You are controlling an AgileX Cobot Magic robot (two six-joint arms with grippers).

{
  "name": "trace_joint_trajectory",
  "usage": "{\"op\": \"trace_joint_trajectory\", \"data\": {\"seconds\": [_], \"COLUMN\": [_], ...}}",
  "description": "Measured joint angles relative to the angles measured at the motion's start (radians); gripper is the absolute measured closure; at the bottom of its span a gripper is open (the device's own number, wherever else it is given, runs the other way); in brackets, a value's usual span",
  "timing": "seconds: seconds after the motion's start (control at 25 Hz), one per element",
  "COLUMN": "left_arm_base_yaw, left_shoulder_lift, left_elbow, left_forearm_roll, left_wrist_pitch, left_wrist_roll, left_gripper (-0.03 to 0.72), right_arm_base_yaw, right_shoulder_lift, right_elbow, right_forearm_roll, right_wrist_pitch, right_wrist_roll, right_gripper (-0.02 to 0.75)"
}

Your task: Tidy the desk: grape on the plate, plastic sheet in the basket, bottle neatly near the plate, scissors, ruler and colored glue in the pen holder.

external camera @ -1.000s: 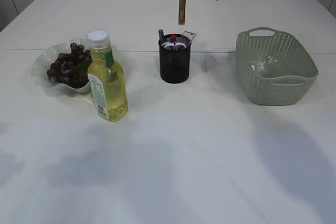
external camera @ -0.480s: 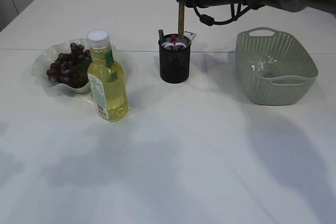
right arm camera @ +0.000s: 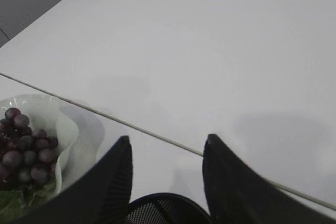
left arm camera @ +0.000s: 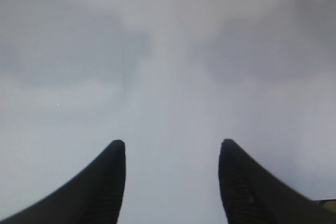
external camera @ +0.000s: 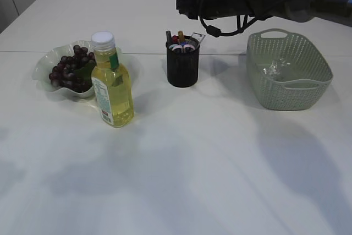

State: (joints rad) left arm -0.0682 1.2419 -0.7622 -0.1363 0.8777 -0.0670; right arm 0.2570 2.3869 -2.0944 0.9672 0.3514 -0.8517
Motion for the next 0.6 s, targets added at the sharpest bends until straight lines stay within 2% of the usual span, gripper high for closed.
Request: {"op": "trace_joint_trajectory", "data": {"seconds": [0.08,0.16,0.24,0.32,0.48,0.6], "left_arm_base_yaw": [0.000,0.000,0.000,0.000,0.000,0.000], "left_shoulder_lift": [0.000,0.000,0.000,0.000,0.000,0.000], "left_elbow": [0.000,0.000,0.000,0.000,0.000,0.000], "left_forearm_roll": [0.000,0.000,0.000,0.000,-0.002,-0.003], "left_wrist_pitch": [0.000,0.000,0.000,0.000,0.000,0.000], "left_wrist_roll": [0.000,0.000,0.000,0.000,0.000,0.000], "left_gripper": [0.273,0.273,0.273,0.273,0.273,0.273], "right_arm_base_yaw": [0.000,0.000,0.000,0.000,0.000,0.000], "right_shoulder_lift": [0.000,-0.006,-0.027,-0.057,-0.145,-0.213], "right_elbow": [0.000,0.000,0.000,0.000,0.000,0.000], "right_forearm_roll": [0.000,-0.008,-0.062,-0.208,-0.602,-0.757], "right_wrist_pitch": [0.024,0.053,0.093,0.155,0.374,0.555], "right_wrist_roll": [0.000,0.004,0.064,0.225,0.625,0.769], "right_gripper": [0.363,0.349,0.344,0.342,0.342,0.342]}}
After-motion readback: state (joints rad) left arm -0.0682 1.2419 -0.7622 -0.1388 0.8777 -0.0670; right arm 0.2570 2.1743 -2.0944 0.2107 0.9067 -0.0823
